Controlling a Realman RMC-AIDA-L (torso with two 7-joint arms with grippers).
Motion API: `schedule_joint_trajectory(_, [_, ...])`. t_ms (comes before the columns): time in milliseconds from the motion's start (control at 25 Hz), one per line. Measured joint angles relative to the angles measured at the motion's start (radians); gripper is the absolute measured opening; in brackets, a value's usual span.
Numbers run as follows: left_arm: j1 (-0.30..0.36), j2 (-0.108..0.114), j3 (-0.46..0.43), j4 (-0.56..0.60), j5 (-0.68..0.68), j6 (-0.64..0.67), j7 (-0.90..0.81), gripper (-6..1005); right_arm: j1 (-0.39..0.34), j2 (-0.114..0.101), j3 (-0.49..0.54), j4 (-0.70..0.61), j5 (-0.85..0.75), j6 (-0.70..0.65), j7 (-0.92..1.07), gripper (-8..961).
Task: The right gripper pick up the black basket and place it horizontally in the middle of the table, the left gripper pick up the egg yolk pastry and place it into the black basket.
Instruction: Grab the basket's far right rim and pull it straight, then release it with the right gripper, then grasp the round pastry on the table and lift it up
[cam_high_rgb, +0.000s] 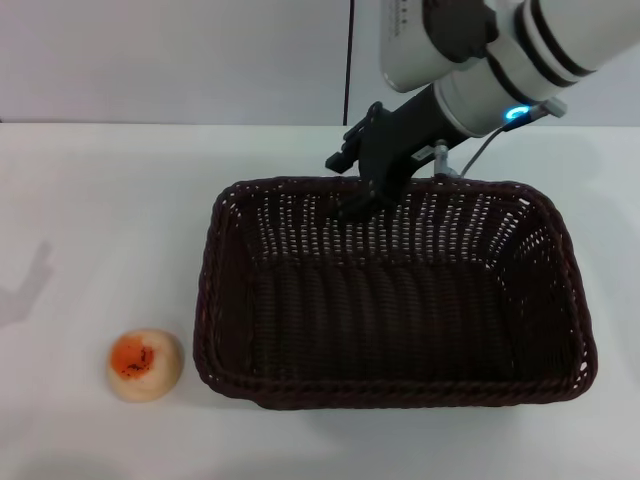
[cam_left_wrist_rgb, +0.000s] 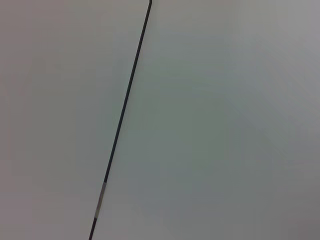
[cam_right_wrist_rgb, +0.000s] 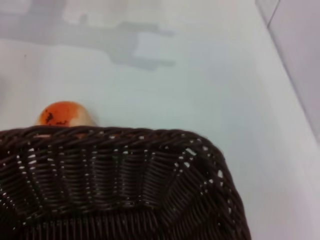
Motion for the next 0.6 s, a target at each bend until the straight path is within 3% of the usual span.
schedule_joint_trajectory(80, [0.005, 0.0, -0.001, 0.002, 0.0, 0.014, 0.0, 819, -0.036, -0.001, 0.003, -0.058, 0.015, -0.015, 0.001, 579])
schedule_joint_trajectory(120, [0.007, 0.0, 0.0, 0.003, 0.0, 0.018, 0.0, 818, -0.085, -0.003, 0.015, -0.13, 0.044, -0.036, 0.006, 595])
schedule_joint_trajectory(160, [0.009, 0.0, 0.006, 0.009, 0.002, 0.027, -0.003, 817, -0.085, -0.003, 0.015, -0.13, 0.044, -0.036, 0.006, 611])
schedule_joint_trajectory(280, [0.016, 0.001, 0.057, 0.043, 0.008, 0.046, -0.014, 815, -0.219, -0.007, 0.071, -0.31, 0.154, -0.083, 0.02, 659])
schedule_joint_trajectory(320, [0.023, 0.003, 0.139, 0.091, 0.009, 0.065, -0.043, 814, -0.265, -0.008, 0.088, -0.357, 0.198, -0.098, 0.021, 676])
schedule_joint_trajectory(360, [0.023, 0.003, 0.139, 0.091, 0.009, 0.065, -0.043, 813, -0.265, -0.008, 0.088, -0.357, 0.198, -0.098, 0.021, 692])
schedule_joint_trajectory(400, [0.032, 0.006, 0.232, 0.159, 0.01, 0.079, -0.097, 812, -0.357, -0.01, 0.125, -0.429, 0.313, -0.116, 0.02, 708])
schedule_joint_trajectory(440, [0.032, 0.006, 0.232, 0.159, 0.01, 0.079, -0.097, 811, -0.357, -0.01, 0.125, -0.429, 0.313, -0.116, 0.02, 724])
schedule_joint_trajectory(480, [0.038, 0.007, 0.295, 0.21, 0.01, 0.082, -0.144, 810, -0.405, -0.01, 0.144, -0.451, 0.368, -0.12, 0.017, 740])
schedule_joint_trajectory(520, [0.047, 0.007, 0.376, 0.275, 0.01, 0.081, -0.2, 809, -0.506, -0.01, 0.182, -0.473, 0.518, -0.123, -0.006, 756])
schedule_joint_trajectory(560, [0.047, 0.007, 0.376, 0.275, 0.01, 0.081, -0.2, 808, -0.506, -0.01, 0.182, -0.473, 0.518, -0.123, -0.006, 756])
schedule_joint_trajectory(600, [0.05, 0.007, 0.408, 0.299, 0.01, 0.077, -0.216, 808, -0.599, -0.011, 0.224, -0.447, 0.681, -0.131, -0.048, 756])
